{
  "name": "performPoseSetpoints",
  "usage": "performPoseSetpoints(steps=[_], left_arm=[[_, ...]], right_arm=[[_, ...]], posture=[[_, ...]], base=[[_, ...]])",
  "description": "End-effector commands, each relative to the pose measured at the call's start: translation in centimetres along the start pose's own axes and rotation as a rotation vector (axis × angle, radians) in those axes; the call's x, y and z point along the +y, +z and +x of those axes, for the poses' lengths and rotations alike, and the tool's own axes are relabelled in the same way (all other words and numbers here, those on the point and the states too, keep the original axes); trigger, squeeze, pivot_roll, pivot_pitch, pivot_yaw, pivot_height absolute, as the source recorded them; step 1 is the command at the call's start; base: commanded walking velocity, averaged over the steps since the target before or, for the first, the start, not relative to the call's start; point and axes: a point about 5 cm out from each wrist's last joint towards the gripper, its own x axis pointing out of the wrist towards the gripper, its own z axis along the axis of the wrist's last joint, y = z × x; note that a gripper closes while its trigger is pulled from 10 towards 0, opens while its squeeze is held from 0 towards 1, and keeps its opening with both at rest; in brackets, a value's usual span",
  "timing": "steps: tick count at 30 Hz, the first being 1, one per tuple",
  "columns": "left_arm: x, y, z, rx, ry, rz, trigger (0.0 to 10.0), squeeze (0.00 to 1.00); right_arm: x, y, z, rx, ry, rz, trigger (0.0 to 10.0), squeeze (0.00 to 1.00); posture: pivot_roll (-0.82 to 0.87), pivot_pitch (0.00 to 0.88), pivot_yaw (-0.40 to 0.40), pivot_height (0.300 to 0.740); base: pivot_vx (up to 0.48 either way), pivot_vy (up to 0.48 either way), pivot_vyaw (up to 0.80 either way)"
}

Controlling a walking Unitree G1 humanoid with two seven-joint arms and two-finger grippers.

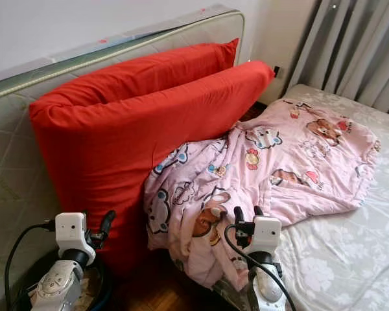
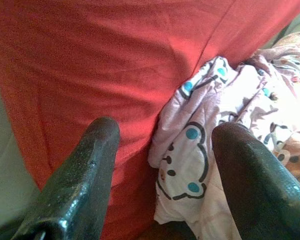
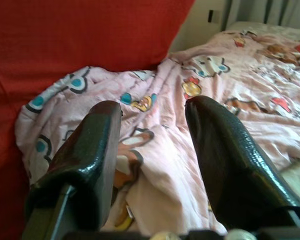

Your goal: Clean up the room

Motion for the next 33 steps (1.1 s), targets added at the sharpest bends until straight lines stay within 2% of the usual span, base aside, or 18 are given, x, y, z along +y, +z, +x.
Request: performPoseSetpoints(steps=[1, 5, 10, 15, 33], left_arm=[[-0.26, 0.30, 0.07, 0.000, -0.003, -0.021, 10.0, 0.00], [-0.27, 0.33, 0.07, 0.000, -0.003, -0.016, 10.0, 0.00], [-0.34, 0.24, 0.08, 0.008, -0.006, -0.011, 10.0, 0.00], [-0.37, 0.17, 0.08, 0.017, -0.005, -0.013, 10.0, 0.00], [-0.55, 0.39, -0.04, 0.008, -0.024, -0.015, 10.0, 0.00]], right_arm=[[-0.19, 0.51, 0.08, -0.015, -0.008, -0.006, 10.0, 0.00], [-0.20, 0.58, 0.08, -0.014, -0.009, -0.005, 10.0, 0.00], [-0.10, 0.65, 0.11, -0.008, 0.008, -0.009, 10.0, 0.00], [-0.12, 0.74, 0.18, -0.007, 0.012, -0.013, 10.0, 0.00], [-0.18, 0.73, 0.15, 0.001, 0.001, -0.009, 10.0, 0.00]], posture=[[-0.05, 0.032, -0.005, 0.725], [-0.05, 0.032, -0.004, 0.725], [-0.05, 0.031, -0.006, 0.725], [-0.05, 0.030, -0.008, 0.725], [-0.04, 0.031, -0.007, 0.725]], base=[[0.000, 0.480, 0.00], [0.000, 0.450, 0.00], [0.000, 0.000, 0.00], [0.000, 0.480, 0.00], [0.000, 0.000, 0.00]])
